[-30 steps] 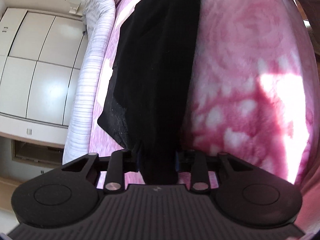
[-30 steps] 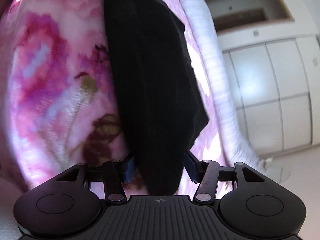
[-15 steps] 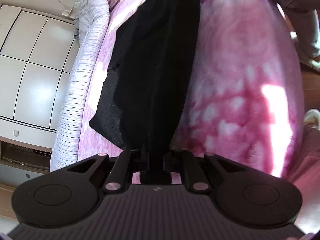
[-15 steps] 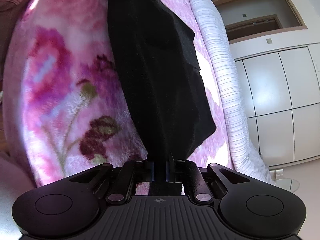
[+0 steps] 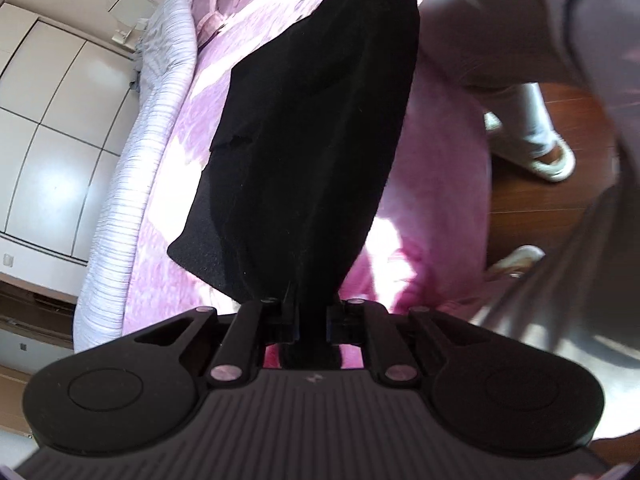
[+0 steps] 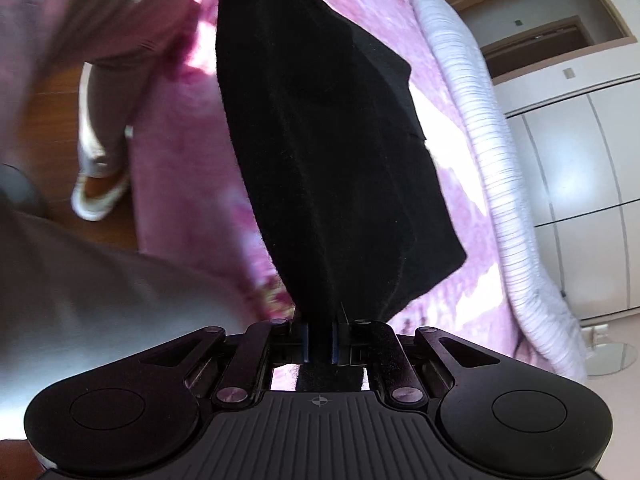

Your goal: Fold clothes

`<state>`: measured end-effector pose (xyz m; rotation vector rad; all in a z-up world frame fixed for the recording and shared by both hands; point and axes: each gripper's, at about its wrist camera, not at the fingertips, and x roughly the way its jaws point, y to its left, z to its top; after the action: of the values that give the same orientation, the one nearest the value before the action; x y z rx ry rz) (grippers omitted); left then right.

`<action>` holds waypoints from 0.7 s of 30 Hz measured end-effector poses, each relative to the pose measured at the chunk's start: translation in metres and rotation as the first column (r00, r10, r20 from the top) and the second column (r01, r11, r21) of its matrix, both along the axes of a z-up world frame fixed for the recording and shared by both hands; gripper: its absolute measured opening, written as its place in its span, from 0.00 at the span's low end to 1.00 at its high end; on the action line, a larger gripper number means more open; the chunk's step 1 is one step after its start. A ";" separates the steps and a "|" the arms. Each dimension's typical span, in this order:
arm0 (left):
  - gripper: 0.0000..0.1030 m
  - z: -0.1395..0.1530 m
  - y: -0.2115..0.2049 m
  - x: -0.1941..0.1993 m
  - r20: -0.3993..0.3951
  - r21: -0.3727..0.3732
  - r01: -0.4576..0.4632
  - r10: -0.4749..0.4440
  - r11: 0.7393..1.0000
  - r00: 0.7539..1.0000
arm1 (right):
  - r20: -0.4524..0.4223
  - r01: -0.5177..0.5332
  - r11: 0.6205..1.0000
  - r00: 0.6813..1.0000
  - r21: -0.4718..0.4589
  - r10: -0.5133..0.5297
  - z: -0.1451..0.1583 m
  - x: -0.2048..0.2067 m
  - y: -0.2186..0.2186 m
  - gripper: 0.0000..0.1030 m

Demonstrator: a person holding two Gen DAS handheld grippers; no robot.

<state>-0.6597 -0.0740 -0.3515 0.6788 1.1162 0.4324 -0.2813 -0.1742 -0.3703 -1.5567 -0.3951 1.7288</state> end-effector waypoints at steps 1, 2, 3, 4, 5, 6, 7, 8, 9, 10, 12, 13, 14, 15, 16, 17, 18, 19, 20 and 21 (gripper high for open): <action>0.08 0.003 -0.004 -0.001 -0.005 -0.006 0.005 -0.005 1.000 1.000 | -0.006 -0.004 1.000 1.000 -0.017 0.004 0.003 0.000 -0.006 0.08; 0.08 0.005 -0.007 -0.002 -0.010 -0.013 0.011 -0.011 1.000 1.000 | -0.012 -0.007 0.999 1.000 -0.031 0.007 0.007 -0.001 -0.008 0.08; 0.08 0.008 -0.008 -0.002 -0.013 -0.017 0.015 -0.015 1.000 1.000 | -0.018 -0.010 0.999 1.000 -0.042 0.010 0.011 -0.001 -0.007 0.08; 0.08 0.011 -0.008 -0.001 -0.012 -0.023 0.018 -0.018 1.000 1.000 | -0.024 -0.014 0.999 1.000 -0.052 0.013 0.015 -0.001 -0.006 0.08; 0.08 0.015 -0.008 -0.001 -0.010 -0.029 0.020 -0.020 0.999 1.000 | -0.030 -0.017 0.998 0.999 -0.063 0.015 0.019 -0.001 -0.005 0.08; 0.08 0.020 -0.005 0.000 -0.008 -0.038 0.022 -0.023 0.999 1.000 | -0.036 -0.020 0.997 0.999 -0.071 0.018 0.024 -0.001 -0.003 0.08; 0.08 0.026 0.002 0.000 -0.003 -0.049 0.025 -0.025 0.999 1.000 | -0.046 -0.022 0.997 0.999 -0.077 0.018 0.029 0.000 0.002 0.08; 0.08 0.033 0.005 0.000 0.003 -0.062 0.026 -0.026 0.998 1.000 | -0.059 -0.022 0.996 0.998 -0.083 0.017 0.034 0.001 0.008 0.08; 0.09 0.040 0.010 0.001 0.009 -0.074 0.029 -0.028 0.997 1.000 | -0.079 -0.022 0.996 0.997 -0.089 0.014 0.041 0.003 0.010 0.08; 0.09 0.047 0.017 0.002 0.014 -0.084 0.031 -0.030 0.996 0.999 | -0.104 -0.020 0.995 0.995 -0.095 0.010 0.050 0.006 0.015 0.08; 0.10 0.062 0.031 0.003 0.027 -0.100 0.036 -0.034 0.994 0.999 | -0.151 -0.018 0.994 0.989 -0.104 0.003 0.067 0.012 0.026 0.08; 0.10 0.070 0.040 0.005 0.034 -0.107 0.039 -0.035 0.993 0.999 | -0.171 -0.021 0.994 0.985 -0.103 0.003 0.076 0.015 0.034 0.08; 0.10 0.078 0.050 0.008 0.042 -0.112 0.040 -0.035 0.993 0.999 | -0.190 -0.023 0.994 0.982 -0.102 0.003 0.085 0.019 0.042 0.08; 0.10 0.085 0.061 0.011 0.050 -0.113 0.040 -0.035 0.993 0.998 | -0.210 -0.025 0.995 0.978 -0.102 0.003 0.094 0.022 0.050 0.08; 0.10 0.093 0.071 0.014 0.058 -0.114 0.040 -0.034 0.993 0.998 | -0.228 -0.028 0.995 0.974 -0.099 0.004 0.103 0.026 0.059 0.08; 0.10 0.101 0.083 0.018 0.068 -0.116 0.042 -0.035 0.992 0.997 | -0.242 -0.032 0.995 0.970 -0.095 0.008 0.111 0.029 0.069 0.08; 0.10 0.109 0.096 0.022 0.078 -0.117 0.043 -0.035 0.992 0.996 | -0.255 -0.035 0.995 0.967 -0.091 0.011 0.120 0.032 0.080 0.08; 0.10 0.115 0.113 0.028 0.096 -0.123 0.032 -0.020 0.992 0.995 | -0.267 -0.035 0.996 0.964 -0.087 0.011 0.128 0.035 0.092 0.08; 0.11 0.120 0.131 0.034 0.115 -0.130 0.020 -0.005 0.991 0.993 | -0.280 -0.034 0.996 0.960 -0.083 0.009 0.135 0.038 0.106 0.08; 0.11 0.126 0.148 0.039 0.134 -0.137 0.009 0.010 0.991 0.991 | -0.292 -0.030 0.996 0.956 -0.082 0.005 0.141 0.042 0.121 0.08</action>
<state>-0.6206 0.0740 -0.2252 0.5208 1.0082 0.3922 -0.2395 -0.0535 -0.2291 -1.3297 -0.1881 1.9761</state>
